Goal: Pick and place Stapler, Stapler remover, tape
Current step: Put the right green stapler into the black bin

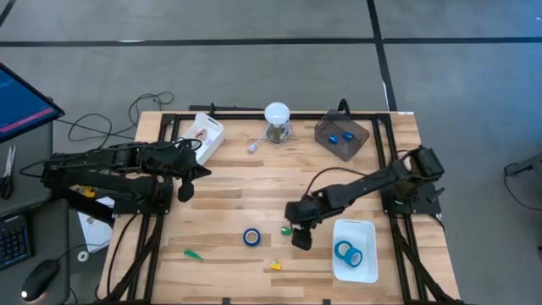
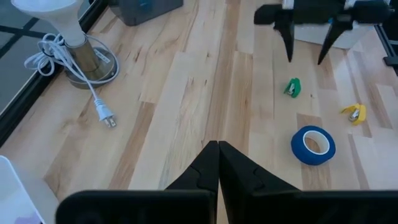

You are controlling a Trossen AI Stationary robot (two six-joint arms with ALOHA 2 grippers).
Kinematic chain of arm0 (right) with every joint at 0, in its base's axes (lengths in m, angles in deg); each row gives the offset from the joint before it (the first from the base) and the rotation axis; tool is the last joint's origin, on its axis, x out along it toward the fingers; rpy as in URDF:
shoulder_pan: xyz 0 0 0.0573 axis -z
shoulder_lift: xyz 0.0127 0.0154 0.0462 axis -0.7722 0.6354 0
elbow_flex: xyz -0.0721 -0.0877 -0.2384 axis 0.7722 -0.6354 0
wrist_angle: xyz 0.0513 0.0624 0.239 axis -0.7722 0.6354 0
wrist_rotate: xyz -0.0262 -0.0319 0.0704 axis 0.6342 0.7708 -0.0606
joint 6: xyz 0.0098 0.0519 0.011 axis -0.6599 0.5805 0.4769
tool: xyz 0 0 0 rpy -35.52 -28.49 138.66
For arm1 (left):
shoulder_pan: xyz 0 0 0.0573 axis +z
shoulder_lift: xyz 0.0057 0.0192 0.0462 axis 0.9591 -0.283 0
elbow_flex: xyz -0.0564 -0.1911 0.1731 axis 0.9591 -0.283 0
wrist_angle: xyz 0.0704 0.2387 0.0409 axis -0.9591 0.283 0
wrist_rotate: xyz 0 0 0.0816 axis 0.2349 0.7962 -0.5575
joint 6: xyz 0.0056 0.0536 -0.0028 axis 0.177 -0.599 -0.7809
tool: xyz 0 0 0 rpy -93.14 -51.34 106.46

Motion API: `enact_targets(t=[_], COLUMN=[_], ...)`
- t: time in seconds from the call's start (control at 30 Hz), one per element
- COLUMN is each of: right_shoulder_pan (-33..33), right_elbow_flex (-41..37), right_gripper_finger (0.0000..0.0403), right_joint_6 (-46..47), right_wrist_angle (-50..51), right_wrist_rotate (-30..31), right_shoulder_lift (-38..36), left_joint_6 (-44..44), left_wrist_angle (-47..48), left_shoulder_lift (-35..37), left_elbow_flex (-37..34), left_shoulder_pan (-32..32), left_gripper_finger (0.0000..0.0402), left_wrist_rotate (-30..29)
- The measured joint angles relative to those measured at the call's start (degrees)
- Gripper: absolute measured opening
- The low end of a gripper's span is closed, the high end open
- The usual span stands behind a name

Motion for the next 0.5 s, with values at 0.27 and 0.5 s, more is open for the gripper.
enact_targets(t=[0.27, 0.5], right_shoulder_pan=[-0.2, 0.2], right_elbow_flex=[1.4, 1.5], right_gripper_finger=[0.0218, 0.0222], right_joint_6=[-1.2, 0.4], right_wrist_angle=[-2.0, -2.8], right_wrist_rotate=[0.4, 0.0], right_shoulder_lift=[3.9, 7.7], left_joint_6=[-0.1, -1.2], left_wrist_angle=[0.4, 0.5], left_shoulder_lift=[0.1, 0.1], left_elbow_flex=[0.0, 0.0], left_shoulder_pan=[0.0, 0.0], left_gripper_finger=[0.0001, 0.0001], left_wrist_rotate=[0.0, 0.0])
